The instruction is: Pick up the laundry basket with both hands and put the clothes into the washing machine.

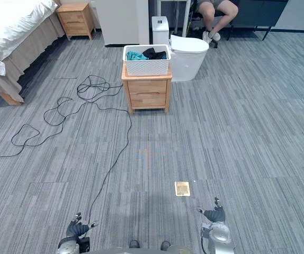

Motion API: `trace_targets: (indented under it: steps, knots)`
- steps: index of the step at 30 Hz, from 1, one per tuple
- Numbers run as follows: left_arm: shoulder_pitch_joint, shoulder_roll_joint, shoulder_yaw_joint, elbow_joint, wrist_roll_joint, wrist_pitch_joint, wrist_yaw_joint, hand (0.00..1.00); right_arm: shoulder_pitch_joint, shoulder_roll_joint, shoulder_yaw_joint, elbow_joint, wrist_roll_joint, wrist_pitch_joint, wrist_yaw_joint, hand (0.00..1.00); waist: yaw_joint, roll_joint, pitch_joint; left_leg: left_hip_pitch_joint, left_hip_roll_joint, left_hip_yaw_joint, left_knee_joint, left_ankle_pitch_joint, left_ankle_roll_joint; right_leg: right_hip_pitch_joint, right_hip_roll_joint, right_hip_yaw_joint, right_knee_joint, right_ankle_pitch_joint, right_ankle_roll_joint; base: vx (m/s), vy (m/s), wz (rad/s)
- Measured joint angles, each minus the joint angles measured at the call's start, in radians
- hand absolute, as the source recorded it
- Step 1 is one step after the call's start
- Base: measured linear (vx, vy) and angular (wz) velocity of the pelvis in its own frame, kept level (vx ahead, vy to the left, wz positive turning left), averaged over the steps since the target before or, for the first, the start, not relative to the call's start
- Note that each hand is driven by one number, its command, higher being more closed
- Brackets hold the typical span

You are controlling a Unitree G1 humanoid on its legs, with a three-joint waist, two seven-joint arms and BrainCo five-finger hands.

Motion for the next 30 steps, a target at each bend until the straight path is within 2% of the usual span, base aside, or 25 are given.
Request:
trace_targets:
  steps: [11,18,19,21,23,24,25,26,27,28,30]
  knots:
    - [0.002,0.012,0.039,-0.004,-0.036,0.0,-0.001,0.0,0.002,-0.019,-0.062,0.042,0.039,0.014,-0.001,0.0,-0.004,0.001,0.0,-0.008,-0.001,-0.011,-0.001,0.002,0.001,0.002,-0.001,-0.027,-0.008,0.001,0.0,0.01,-0.004,0.02]
    - [0.005,-0.021,0.038,-0.074,-0.075,0.0,0.0,0.0,-0.048,-0.011,-0.1,0.044,0.078,0.014,-0.02,0.0,0.002,0.0,0.012,-0.049,-0.001,-0.023,0.017,-0.006,-0.001,-0.028,-0.004,-0.033,0.0,-0.003,0.005,0.02,-0.01,0.07]
    - [0.003,-0.023,0.038,-0.085,-0.076,0.0,0.0,0.0,-0.058,-0.007,-0.101,0.043,0.079,0.014,-0.021,0.0,0.003,-0.002,0.019,-0.064,-0.001,-0.021,0.036,-0.015,-0.001,-0.036,-0.005,-0.032,0.005,-0.004,0.006,-0.01,-0.003,-0.05]
    - [0.0,-0.028,0.038,-0.12,-0.083,0.0,0.0,0.0,-0.078,0.001,-0.109,0.043,0.095,0.014,-0.023,0.0,0.022,0.0,0.043,-0.114,0.009,-0.001,0.134,-0.073,0.007,-0.054,-0.006,-0.016,0.023,-0.011,0.017,-0.01,-0.009,-0.25]
    - [0.013,-0.042,0.038,-0.159,-0.095,0.001,0.001,0.0,-0.079,0.004,-0.119,0.042,0.112,0.015,-0.032,0.0,0.038,0.017,0.05,-0.154,0.02,0.022,0.23,-0.143,0.02,-0.074,-0.008,0.003,0.057,-0.041,0.048,0.02,0.021,-0.37]
    - [0.022,-0.052,0.033,-0.194,-0.104,0.001,0.002,0.0,-0.08,0.003,-0.119,0.041,0.117,0.015,-0.045,0.0,0.049,0.025,0.052,-0.186,0.025,0.036,0.3,-0.193,0.028,-0.115,-0.016,0.005,0.138,-0.104,0.064,0.03,0.053,-0.27]
    - [0.026,-0.054,0.029,-0.209,-0.111,0.0,0.002,0.0,-0.078,0.003,-0.119,0.041,0.117,0.016,-0.047,0.0,0.048,0.019,0.058,-0.203,0.028,0.041,0.332,-0.217,0.035,-0.145,-0.021,0.005,0.201,-0.137,0.077,0.02,0.055,-0.24]
    - [0.029,-0.054,0.025,-0.224,-0.114,0.0,0.002,0.0,-0.076,0.007,-0.117,0.04,0.117,0.018,-0.05,0.0,0.048,0.031,0.057,-0.214,0.03,0.046,0.378,-0.259,0.041,-0.19,-0.034,0.001,0.312,-0.177,0.085,0.05,0.111,-0.21]
    - [0.022,-0.047,0.017,-0.228,-0.117,0.0,0.005,0.0,-0.072,0.014,-0.112,0.037,0.12,0.021,-0.054,0.0,0.051,0.028,0.078,-0.211,0.03,0.049,0.423,-0.308,0.051,-0.256,-0.056,-0.015,0.495,-0.205,0.1,0.11,0.139,-0.18]
    - [0.02,-0.036,-0.003,-0.23,-0.121,0.0,0.008,0.0,-0.06,0.022,-0.088,0.029,0.131,0.022,-0.059,0.0,0.046,0.023,0.091,-0.189,0.026,0.045,0.452,-0.341,0.062,-0.344,-0.086,-0.05,0.696,-0.215,0.1,0.17,0.144,-0.14]
    - [0.017,-0.006,-0.027,-0.229,-0.121,0.001,0.021,0.0,-0.045,0.04,-0.069,0.021,0.149,0.03,-0.061,0.0,0.042,0.009,0.107,-0.141,0.024,0.042,0.458,-0.377,0.065,-0.417,-0.109,-0.082,0.818,-0.244,0.074,0.27,0.1,-0.03]
